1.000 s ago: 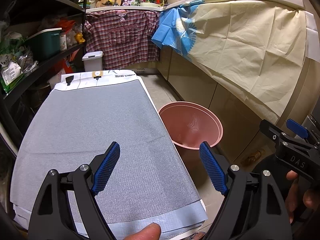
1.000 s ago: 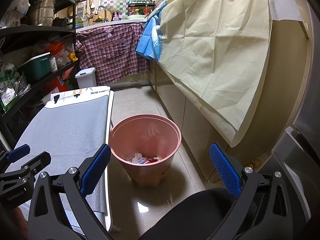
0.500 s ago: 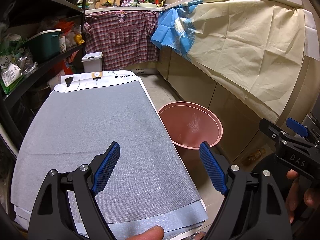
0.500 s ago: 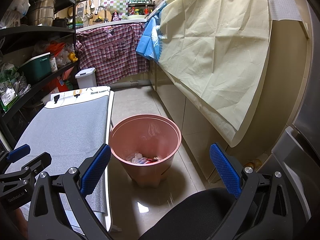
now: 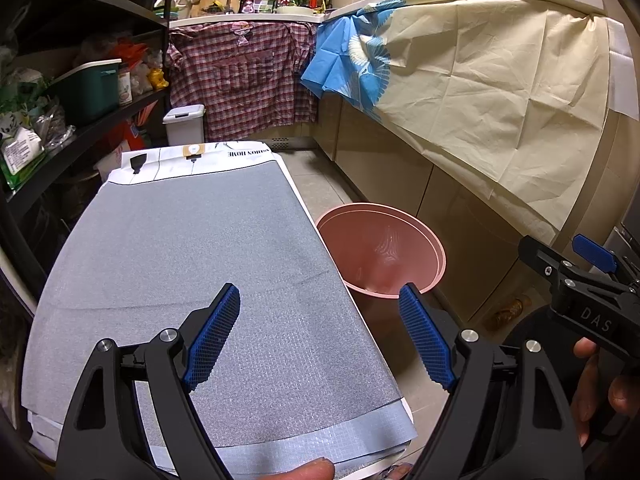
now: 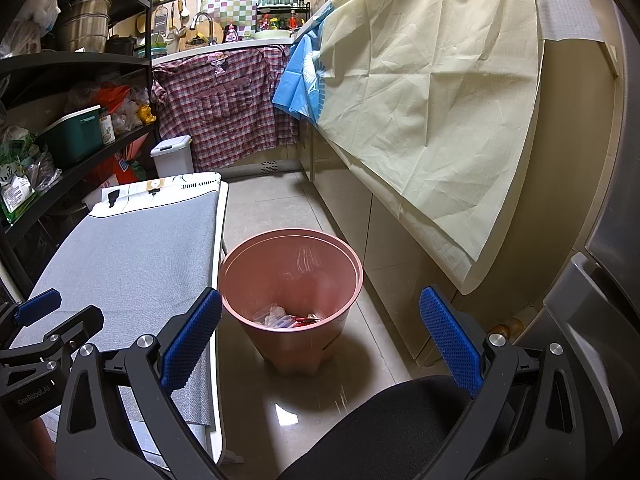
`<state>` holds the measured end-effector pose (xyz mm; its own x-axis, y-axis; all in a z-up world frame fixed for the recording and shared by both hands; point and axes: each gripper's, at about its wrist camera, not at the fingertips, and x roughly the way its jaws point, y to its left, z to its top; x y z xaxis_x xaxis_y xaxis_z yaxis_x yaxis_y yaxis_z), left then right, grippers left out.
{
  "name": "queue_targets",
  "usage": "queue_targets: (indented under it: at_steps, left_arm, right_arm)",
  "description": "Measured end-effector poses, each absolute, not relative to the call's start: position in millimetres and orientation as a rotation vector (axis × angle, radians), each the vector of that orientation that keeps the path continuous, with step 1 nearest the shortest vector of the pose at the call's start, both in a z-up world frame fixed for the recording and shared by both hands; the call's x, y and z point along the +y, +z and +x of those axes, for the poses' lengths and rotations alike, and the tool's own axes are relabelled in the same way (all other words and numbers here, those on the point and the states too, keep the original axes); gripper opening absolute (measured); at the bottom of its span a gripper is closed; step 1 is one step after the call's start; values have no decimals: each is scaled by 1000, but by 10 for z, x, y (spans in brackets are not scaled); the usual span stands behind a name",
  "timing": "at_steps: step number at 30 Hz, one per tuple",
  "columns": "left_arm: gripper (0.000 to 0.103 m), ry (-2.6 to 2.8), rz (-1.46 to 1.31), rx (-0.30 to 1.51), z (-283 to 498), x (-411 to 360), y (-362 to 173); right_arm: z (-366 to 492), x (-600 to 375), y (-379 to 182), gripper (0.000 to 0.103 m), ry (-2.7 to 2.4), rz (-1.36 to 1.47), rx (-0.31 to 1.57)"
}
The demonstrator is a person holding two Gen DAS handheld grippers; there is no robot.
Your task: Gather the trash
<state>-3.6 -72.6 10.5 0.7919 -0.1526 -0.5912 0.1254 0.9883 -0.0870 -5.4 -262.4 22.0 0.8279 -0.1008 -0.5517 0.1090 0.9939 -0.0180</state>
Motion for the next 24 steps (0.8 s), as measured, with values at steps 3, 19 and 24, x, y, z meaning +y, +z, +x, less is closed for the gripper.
queue_targets:
  at_steps: [3, 19, 24]
  left_arm:
    - [79, -151, -46, 641, -43, -722, 101]
    - [79, -150, -35, 629, -69, -724, 93]
    - [79, -149, -47, 638, -53, -705, 93]
  right_arm:
    - [-54, -2625, 220, 97, -111, 14, 584]
    - [-58, -2623, 218, 98, -112, 14, 585]
    - [-62, -2605, 217, 98, -112, 14, 587]
